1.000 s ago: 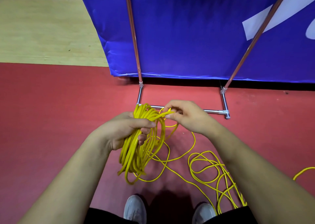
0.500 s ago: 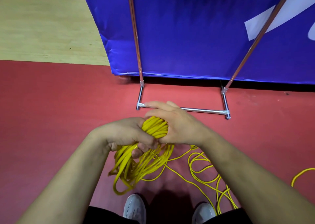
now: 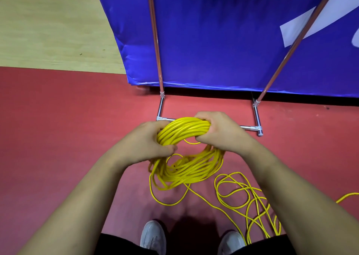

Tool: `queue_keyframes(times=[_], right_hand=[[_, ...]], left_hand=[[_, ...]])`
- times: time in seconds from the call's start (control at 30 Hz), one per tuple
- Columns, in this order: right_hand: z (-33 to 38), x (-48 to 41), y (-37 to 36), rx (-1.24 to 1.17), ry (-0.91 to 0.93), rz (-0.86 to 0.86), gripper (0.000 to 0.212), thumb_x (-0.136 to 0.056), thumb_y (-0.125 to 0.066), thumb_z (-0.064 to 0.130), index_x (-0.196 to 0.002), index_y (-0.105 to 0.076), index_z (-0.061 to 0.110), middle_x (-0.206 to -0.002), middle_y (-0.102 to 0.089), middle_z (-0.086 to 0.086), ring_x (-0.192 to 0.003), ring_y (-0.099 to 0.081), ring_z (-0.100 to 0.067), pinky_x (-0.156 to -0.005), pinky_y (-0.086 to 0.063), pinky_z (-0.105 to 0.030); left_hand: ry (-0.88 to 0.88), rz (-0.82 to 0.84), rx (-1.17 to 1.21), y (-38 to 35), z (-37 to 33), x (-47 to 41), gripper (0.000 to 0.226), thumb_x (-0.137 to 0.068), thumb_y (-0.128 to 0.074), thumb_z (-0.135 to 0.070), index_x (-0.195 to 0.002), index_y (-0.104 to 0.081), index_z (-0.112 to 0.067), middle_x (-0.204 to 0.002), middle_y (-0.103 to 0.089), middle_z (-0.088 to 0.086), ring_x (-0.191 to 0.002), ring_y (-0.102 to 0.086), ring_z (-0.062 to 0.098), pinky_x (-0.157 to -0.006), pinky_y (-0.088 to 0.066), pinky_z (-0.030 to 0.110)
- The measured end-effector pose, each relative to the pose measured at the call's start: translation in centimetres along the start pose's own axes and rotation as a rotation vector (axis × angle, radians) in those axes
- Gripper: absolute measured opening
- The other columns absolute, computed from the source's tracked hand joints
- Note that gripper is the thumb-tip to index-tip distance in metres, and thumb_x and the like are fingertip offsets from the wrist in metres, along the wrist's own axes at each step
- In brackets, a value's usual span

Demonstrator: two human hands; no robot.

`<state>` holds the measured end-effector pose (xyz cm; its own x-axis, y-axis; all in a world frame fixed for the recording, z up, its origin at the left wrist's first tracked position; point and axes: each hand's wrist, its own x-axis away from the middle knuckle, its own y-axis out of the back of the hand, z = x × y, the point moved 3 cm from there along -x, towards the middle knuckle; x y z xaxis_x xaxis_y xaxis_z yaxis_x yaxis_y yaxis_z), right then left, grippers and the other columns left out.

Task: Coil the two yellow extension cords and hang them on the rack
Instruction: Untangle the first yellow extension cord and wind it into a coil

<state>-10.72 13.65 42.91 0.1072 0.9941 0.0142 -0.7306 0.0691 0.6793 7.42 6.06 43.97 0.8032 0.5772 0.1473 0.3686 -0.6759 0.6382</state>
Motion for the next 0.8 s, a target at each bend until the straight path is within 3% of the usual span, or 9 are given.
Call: queue_keyframes(times=[0.1,0.17,0.3,0.37,0.47,0.53,0.6,0.7,0.8], right_hand=[[-0.3,0.2,-0.3,-0.064,-0.042,0.006,0.013,-0.069,-0.070,0.007,-0.078,-0.063,0.014,-0.057,-0.051,0.006,-0.051,-0.041,-0.003,-0.048,-0.033,-0.016],[-0.5,0.1,-0.5,-0.085,-0.039,0.002,0.015,-0.070,-0.073,0.010,-0.080,-0.064,0.015,-0.060,-0.054,0.003,-0.053,-0.042,-0.003,-0.051,-0.036,-0.020],[-1.6,0.3,0.3,-0.237,-0.045,0.112,0.046,-0.069,-0.086,0.026,-0.108,-0.063,0.023,-0.096,-0.066,0.003,-0.075,-0.055,0.003,-0.069,-0.048,-0.021],[-2.9,0.3,0.8,-0.135,-0.049,0.128,0.045,-0.074,-0.082,0.026,-0.114,-0.063,0.025,-0.109,-0.061,0.009,-0.080,-0.054,0.005,-0.074,-0.042,-0.014],[-4.6,0.2,0.9,0.109,-0.055,0.100,0.009,-0.084,-0.072,0.019,-0.088,-0.069,0.011,-0.108,-0.056,0.000,-0.087,-0.051,-0.002,-0.083,-0.038,-0.024],[-5.6,0.1,0.7,0.283,-0.117,0.042,0.013,-0.085,-0.071,0.028,-0.087,-0.073,0.016,-0.106,-0.052,-0.002,-0.096,-0.049,-0.013,-0.087,-0.039,-0.029],[-5.6,-0.2,0.8,0.371,-0.202,-0.047,0.014,-0.083,-0.070,0.038,-0.090,-0.075,0.027,-0.093,-0.054,-0.002,-0.090,-0.049,-0.019,-0.082,-0.041,-0.033],[-4.9,-0.8,0.4,0.132,-0.278,-0.109,0.013,-0.084,-0.063,0.015,-0.078,-0.069,0.024,-0.072,-0.068,-0.007,-0.075,-0.064,-0.027,-0.075,-0.053,-0.036],[-3.9,-0.9,-0.4,-0.389,-0.384,-0.147,0.021,-0.086,-0.051,-0.001,-0.083,-0.067,0.011,-0.087,-0.070,-0.026,-0.073,-0.067,-0.030,-0.076,-0.056,-0.040]], left_hand=[[-0.013,0.021,0.028,-0.1,0.0,-0.3,0.019,-0.071,-0.069,-0.014,-0.085,-0.061,-0.024,-0.070,-0.066,0.003,-0.056,-0.059,0.014,-0.053,-0.052,0.035],[-0.024,0.058,0.103,-0.4,-0.1,-0.3,0.024,-0.071,-0.066,-0.014,-0.091,-0.062,-0.025,-0.076,-0.071,0.002,-0.060,-0.062,0.016,-0.052,-0.052,0.030],[-0.037,-0.054,0.088,0.1,0.2,-0.4,0.019,-0.079,-0.069,-0.008,-0.077,-0.054,-0.020,-0.057,-0.059,-0.005,-0.049,-0.058,0.011,-0.048,-0.042,0.020],[-0.047,-0.094,0.018,0.6,0.7,-0.4,0.019,-0.078,-0.069,-0.011,-0.077,-0.052,-0.019,-0.057,-0.056,-0.007,-0.049,-0.055,0.009,-0.049,-0.041,0.022],[-0.057,-0.094,-0.096,1.1,1.2,-0.4,0.017,-0.073,-0.066,-0.022,-0.076,-0.049,-0.023,-0.059,-0.056,-0.013,-0.051,-0.051,0.002,-0.051,-0.038,0.019],[-0.075,-0.064,-0.175,1.1,1.2,-0.6,0.017,-0.071,-0.064,-0.026,-0.075,-0.047,-0.026,-0.059,-0.054,-0.011,-0.056,-0.050,0.000,-0.053,-0.036,0.016],[-0.093,-0.016,-0.204,1.0,1.1,-0.7,0.021,-0.071,-0.066,-0.023,-0.074,-0.046,-0.031,-0.061,-0.053,-0.010,-0.058,-0.049,0.001,-0.054,-0.035,0.016],[-0.104,0.073,-0.202,0.4,1.2,-0.8,0.016,-0.071,-0.064,-0.024,-0.078,-0.051,-0.031,-0.065,-0.056,-0.010,-0.060,-0.051,0.001,-0.055,-0.037,0.016],[-0.090,0.162,-0.174,-0.3,1.5,-0.7,0.016,-0.075,-0.068,-0.016,-0.084,-0.055,-0.018,-0.066,-0.056,-0.007,-0.058,-0.049,0.003,-0.055,-0.039,0.018]])
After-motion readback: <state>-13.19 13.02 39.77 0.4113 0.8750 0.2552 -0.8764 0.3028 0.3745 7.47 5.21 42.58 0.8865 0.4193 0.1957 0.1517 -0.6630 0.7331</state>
